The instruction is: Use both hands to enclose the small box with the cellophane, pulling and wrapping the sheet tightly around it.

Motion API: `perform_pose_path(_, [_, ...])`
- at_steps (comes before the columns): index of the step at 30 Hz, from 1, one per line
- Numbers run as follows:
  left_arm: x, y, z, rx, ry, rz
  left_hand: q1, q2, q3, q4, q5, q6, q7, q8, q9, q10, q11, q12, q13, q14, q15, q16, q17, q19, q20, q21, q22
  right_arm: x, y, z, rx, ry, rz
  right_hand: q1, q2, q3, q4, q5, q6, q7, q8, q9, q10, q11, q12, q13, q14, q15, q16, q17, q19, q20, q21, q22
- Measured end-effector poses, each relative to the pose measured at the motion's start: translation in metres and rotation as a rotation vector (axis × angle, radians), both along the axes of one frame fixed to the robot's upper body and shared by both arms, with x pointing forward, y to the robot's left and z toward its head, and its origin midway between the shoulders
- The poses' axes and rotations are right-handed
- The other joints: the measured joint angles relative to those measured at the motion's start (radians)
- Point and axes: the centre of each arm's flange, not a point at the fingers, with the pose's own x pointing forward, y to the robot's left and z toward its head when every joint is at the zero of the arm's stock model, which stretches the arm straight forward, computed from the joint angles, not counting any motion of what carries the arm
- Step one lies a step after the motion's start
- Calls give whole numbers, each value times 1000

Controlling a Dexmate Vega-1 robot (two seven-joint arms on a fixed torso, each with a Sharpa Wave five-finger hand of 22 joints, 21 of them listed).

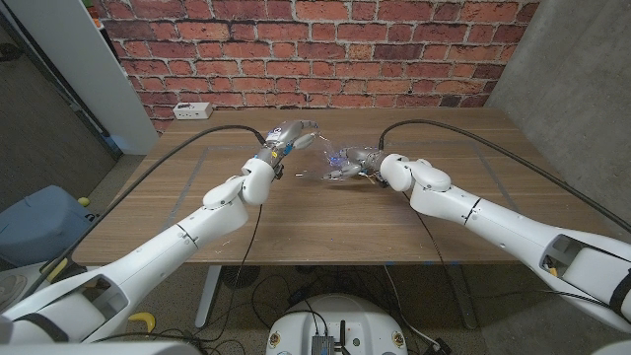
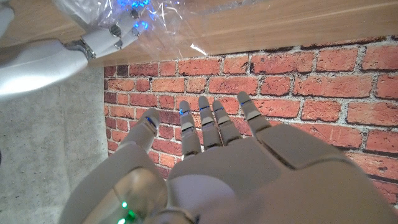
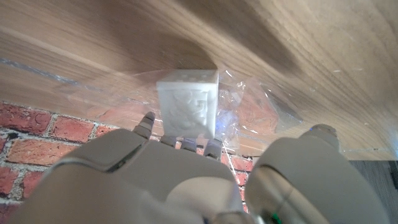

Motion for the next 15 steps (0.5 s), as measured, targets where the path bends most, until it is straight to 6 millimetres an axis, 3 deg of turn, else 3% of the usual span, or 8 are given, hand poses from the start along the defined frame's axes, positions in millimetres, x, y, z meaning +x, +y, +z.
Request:
perform_pose_path(3, [5,-6,6,42,20,-2,-12,-8,-18,-6,-3,-95,-32,0,-13,-78,-6,0,-21,-55,7,0,-5,-31,0,-20,0,-1,-2,0,-68,-37,-43,32,31,11,-11,10,29,-4,15,0,-16,-16,0,0,-25,5,0,0,-27,-2,0,0])
perform_pose_path(5, [6,-7,5,48,37,-5,-18,-14,-28,-5,-10,-130,-42,0,-16,-111,-10,0,-29,-74,8,0,-5,-42,4,-28,0,-4,1,-4,-77,-34,-35,55,41,17,-17,20,54,-4,21,0,-19,-40,2,-2,-28,2,0,-3,-35,-3,0,0])
perform_pose_path(8, [8,-8,2,58,61,-10,-28,-24,-38,-5,-12,-145,-47,0,-19,-133,-27,0,-38,-88,9,0,-5,-56,3,-37,0,-6,4,-8,-87,-31,-27,68,54,22,-22,26,78,-5,21,0,-24,-81,5,-4,-33,-4,0,-5,-35,-3,5,0])
perform_pose_path(10, [17,-8,10,90,65,2,-32,-29,-43,-6,-14,-146,-46,0,-19,-133,-27,0,-40,-94,3,0,-5,-68,7,-38,0,-9,5,0,-169,-142,-48,73,59,22,-22,28,86,-4,21,0,-20,-103,8,-4,-33,-4,2,-5,-35,-3,5,0])
perform_pose_path(15, [27,-15,13,138,107,-10,-51,-48,-61,-2,-25,-153,-39,9,-23,-138,-32,5,-51,-135,-3,0,-5,-97,-2,-59,0,-13,10,-2,-208,-177,-38,78,54,18,-26,32,131,2,29,-3,0,-126,12,-4,-26,-11,6,-9,-35,-3,12,0])
